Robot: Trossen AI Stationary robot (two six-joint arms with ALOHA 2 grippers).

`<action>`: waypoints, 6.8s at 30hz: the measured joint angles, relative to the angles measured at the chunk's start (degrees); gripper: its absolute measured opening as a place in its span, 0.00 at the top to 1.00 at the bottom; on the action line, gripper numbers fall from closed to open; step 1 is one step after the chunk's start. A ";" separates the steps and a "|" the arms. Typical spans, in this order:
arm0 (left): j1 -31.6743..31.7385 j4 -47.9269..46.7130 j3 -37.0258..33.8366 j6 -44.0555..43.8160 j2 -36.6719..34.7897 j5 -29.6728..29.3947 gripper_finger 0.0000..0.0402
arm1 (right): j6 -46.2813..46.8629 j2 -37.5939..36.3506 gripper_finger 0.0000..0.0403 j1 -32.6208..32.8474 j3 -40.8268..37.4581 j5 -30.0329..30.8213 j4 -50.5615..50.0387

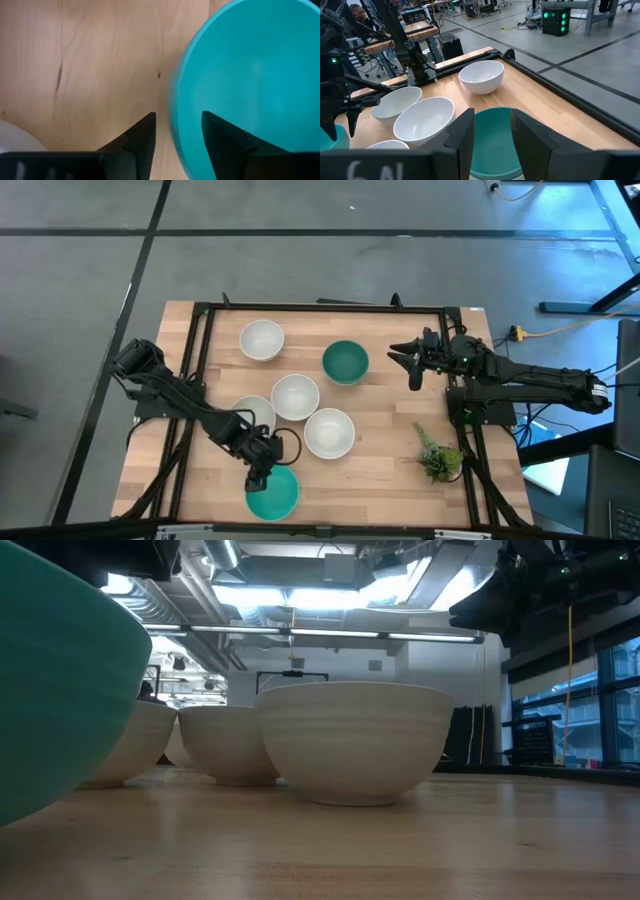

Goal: Nest bowls inside each other
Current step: Stack the blue bowl on the dark green bowl, then stack the white bowl on the green bowl

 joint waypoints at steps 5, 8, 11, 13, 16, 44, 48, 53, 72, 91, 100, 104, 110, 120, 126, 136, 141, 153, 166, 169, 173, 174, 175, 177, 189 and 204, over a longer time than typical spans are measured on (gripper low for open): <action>0.60 0.16 0.00 0.00 -0.04 0.00 0.73 | 0.03 -0.02 0.68 -0.01 0.00 0.00 0.00; 1.15 0.13 0.00 0.02 -0.04 0.00 0.80 | 0.92 0.00 0.68 0.00 0.00 0.00 0.02; 1.73 0.14 0.00 0.02 -0.04 0.43 0.89 | 1.09 0.00 0.68 0.00 0.00 -0.42 0.00; 2.28 0.12 0.00 0.00 -0.04 1.67 0.95 | 1.11 -0.01 0.68 0.00 0.00 -1.24 0.00; 3.09 0.12 0.00 0.02 -0.07 2.89 0.98 | 1.09 0.00 0.68 0.00 0.00 -1.37 -0.02; 32.48 3.86 1.32 26.44 -20.32 -1.19 0.99 | 1.00 0.00 0.68 -0.02 0.02 -1.36 -1.68; 39.58 2.75 6.90 33.03 -19.29 -0.62 0.99 | 0.91 0.00 0.68 -0.02 0.02 -0.36 -1.70; 47.67 0.27 15.92 38.01 -13.51 -0.20 0.99 | 1.04 -0.02 0.68 -0.23 0.02 0.57 -2.15; 55.76 -14.07 44.43 46.67 15.64 7.10 0.99 | 1.42 -0.02 0.68 -0.28 0.04 0.68 -3.16; 56.39 -13.45 44.97 46.94 24.93 6.57 0.99 | 1.46 -0.02 0.68 -0.26 0.04 0.76 -3.42; 56.66 -13.79 44.98 46.70 25.64 6.64 0.99 | 1.61 -0.02 0.68 -0.26 0.04 0.76 -3.41; 56.91 -16.57 44.98 46.64 25.64 6.69 0.99 | 1.74 -0.02 0.68 -0.26 0.04 0.76 -3.41; 56.87 -18.25 44.58 46.55 26.89 6.95 0.99 | 1.68 -0.02 0.68 -0.26 0.04 0.74 -3.41; 56.76 -16.70 44.59 48.08 27.01 7.13 0.92 | 1.50 -0.02 0.68 -0.26 0.04 0.74 -3.79; 56.61 -16.40 44.57 49.94 26.97 7.39 0.86 | 1.31 -0.02 0.68 -0.26 0.04 0.74 -3.86; 56.24 -15.40 44.76 51.86 26.97 7.30 0.56 | 1.13 -0.02 0.68 -0.26 0.03 0.74 -3.92; 56.19 -10.87 44.89 53.31 25.62 7.28 0.50 | 1.09 -0.02 0.68 -0.26 0.02 0.73 -4.02; 58.51 -5.33 44.87 54.57 11.93 8.52 0.50 | 2.42 -0.02 0.68 -0.28 0.02 0.69 -4.19; 62.43 -1.08 28.74 52.34 -9.10 10.08 0.50 | 2.84 -0.02 0.68 -0.19 0.02 0.66 -4.19; 63.34 0.85 21.52 51.68 -14.72 9.57 0.50 | 2.77 -0.04 0.68 -0.19 0.02 0.66 -4.19; 63.84 0.32 12.73 51.54 -21.95 9.00 0.50 | 2.73 -0.04 0.68 -0.19 0.02 0.68 -4.17; 63.84 -0.09 10.79 51.50 -23.54 9.00 0.50 | 2.70 -0.03 0.68 -0.19 0.02 0.68 -4.17; 63.84 -0.19 9.01 51.48 -25.22 9.00 0.50 | 2.68 -0.02 0.68 -0.19 0.02 0.68 -4.17; 63.84 -1.76 6.20 50.89 -28.29 8.98 0.50 | 2.57 -0.02 0.68 -0.19 0.02 0.68 -4.17; 62.36 -14.16 -3.64 44.74 -36.39 7.79 0.50 | 2.36 -0.02 0.68 -0.19 0.02 0.68 -4.17; 51.46 -19.90 -9.17 45.24 -32.38 -9.89 0.50 | 2.73 -0.02 0.68 -0.19 0.02 0.68 -4.17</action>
